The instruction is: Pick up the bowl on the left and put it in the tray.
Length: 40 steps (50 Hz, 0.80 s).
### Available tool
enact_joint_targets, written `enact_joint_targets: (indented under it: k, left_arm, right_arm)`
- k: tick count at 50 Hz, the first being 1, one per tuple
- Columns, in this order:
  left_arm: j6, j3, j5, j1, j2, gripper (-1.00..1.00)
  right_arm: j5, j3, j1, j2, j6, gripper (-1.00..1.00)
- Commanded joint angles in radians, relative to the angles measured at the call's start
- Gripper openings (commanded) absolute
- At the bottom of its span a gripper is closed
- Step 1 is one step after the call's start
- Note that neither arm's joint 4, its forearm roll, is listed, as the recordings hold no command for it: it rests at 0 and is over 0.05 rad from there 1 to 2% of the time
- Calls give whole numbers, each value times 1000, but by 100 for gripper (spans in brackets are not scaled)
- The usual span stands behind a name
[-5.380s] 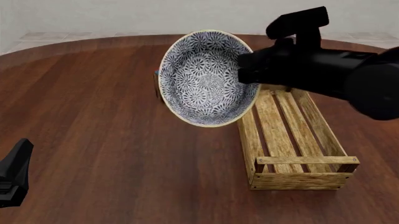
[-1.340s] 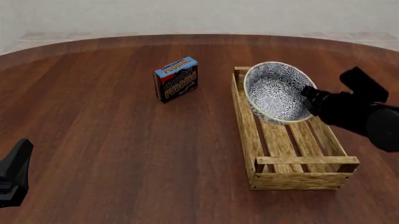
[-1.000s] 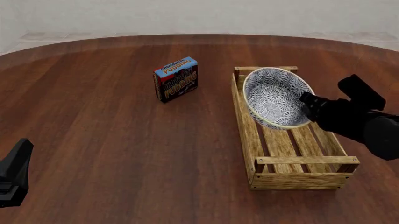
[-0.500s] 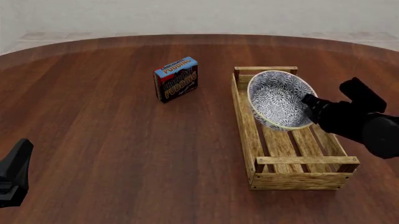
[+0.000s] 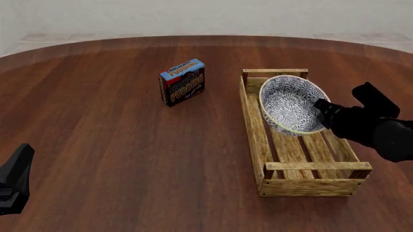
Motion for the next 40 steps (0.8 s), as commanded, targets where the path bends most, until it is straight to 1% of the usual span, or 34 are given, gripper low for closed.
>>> enact_joint_targets:
  k: [1, 20, 29, 40]
  left_arm:
    - [0, 0, 0, 0, 0, 100]
    - [0, 0, 0, 0, 0, 100]
    - [0, 0, 0, 0, 0, 100]
    - [0, 0, 0, 0, 0, 100]
  right_arm:
    - [-18, -8, -4, 27, 12, -100]
    - [-31, -14, -2, 57, 11, -100]
    - [-31, -21, -1, 61, 1, -100]
    - [-47, -30, 12, 96, 12, -100]
